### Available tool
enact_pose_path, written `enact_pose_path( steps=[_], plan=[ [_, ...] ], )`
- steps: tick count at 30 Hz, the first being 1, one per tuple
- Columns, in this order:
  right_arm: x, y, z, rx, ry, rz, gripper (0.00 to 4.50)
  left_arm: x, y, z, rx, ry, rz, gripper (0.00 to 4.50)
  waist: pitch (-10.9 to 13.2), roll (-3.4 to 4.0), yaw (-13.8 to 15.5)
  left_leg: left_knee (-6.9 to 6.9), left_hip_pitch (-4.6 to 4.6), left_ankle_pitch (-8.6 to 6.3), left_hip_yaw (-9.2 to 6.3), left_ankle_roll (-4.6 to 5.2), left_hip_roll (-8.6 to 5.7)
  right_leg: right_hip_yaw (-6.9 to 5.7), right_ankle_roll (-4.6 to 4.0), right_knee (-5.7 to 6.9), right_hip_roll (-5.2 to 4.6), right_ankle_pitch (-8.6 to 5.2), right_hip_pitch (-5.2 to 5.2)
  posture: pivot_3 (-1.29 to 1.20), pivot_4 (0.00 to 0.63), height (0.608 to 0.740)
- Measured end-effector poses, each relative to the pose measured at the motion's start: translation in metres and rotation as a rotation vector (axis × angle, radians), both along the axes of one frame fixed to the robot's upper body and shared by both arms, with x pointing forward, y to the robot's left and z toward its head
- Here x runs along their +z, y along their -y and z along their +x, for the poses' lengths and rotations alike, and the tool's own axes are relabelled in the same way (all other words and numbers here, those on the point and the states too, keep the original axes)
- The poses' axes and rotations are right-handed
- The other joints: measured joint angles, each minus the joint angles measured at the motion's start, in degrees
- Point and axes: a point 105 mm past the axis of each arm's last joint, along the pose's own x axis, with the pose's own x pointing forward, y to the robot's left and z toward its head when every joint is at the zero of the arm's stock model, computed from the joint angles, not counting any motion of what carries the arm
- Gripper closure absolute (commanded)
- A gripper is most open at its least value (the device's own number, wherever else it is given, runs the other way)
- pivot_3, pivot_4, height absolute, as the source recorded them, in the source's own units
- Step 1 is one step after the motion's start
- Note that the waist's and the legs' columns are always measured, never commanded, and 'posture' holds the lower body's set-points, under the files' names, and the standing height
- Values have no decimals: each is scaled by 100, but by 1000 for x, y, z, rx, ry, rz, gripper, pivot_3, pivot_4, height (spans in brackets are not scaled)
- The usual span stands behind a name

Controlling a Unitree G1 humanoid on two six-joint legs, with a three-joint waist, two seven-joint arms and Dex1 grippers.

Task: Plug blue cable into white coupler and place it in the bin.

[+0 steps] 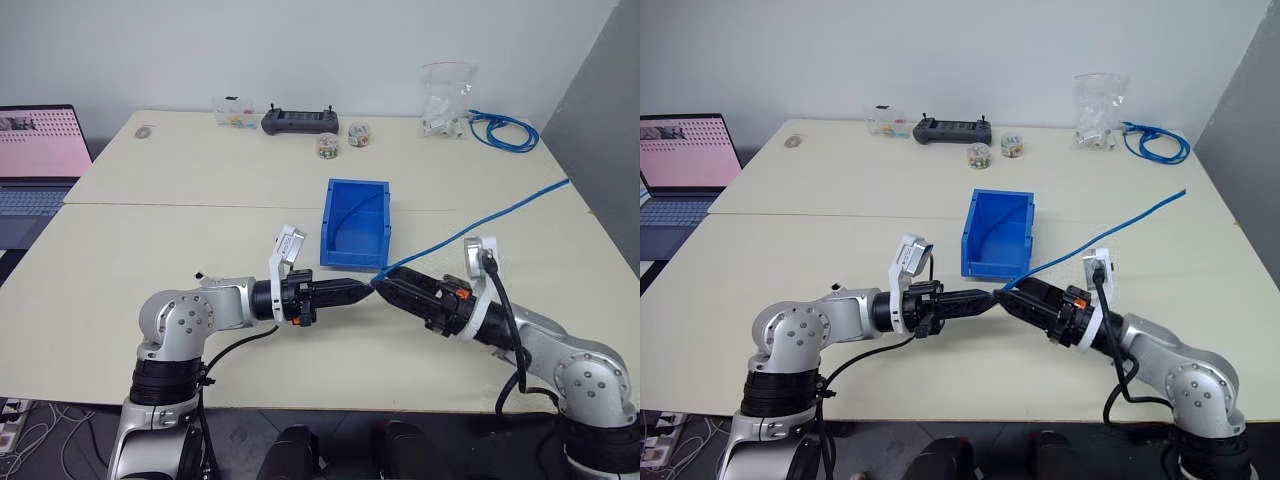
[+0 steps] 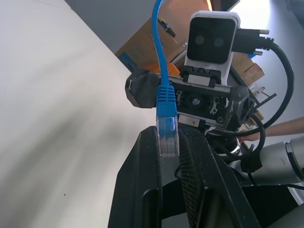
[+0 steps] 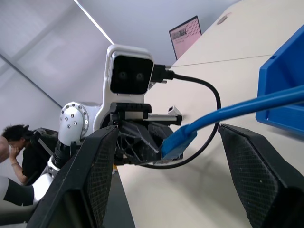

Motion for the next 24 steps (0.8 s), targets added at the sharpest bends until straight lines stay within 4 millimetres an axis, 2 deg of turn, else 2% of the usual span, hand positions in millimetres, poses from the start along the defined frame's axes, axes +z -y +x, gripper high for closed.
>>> enact_pose_path(
  steps=[2,5,17,24],
  plan=[
    [2,-2,0,8,-4,12,923,1,0,0,1,2,0,4263,0,0,-1,0,0,0,0,0,0,0,0,0,0,0,0,0,150,740],
    [5,-5,0,28,-14,32,1399,1,-1,-1,1,4,2,4263,0,0,-5,0,1,0,1,0,0,1,0,0,0,0,0,0,150,740],
    [1,-6,0,46,-55,31,4318,2,-2,-5,-13,-2,-20,4263,0,0,-4,-1,-1,0,3,0,0,2,1,-1,0,-1,-1,0,150,740],
    [2,-6,-1,54,-61,36,4405,3,-1,-6,-16,6,-29,4263,0,1,-4,-1,-1,0,3,0,0,2,1,-2,0,-1,-2,0,150,740]
  ],
)
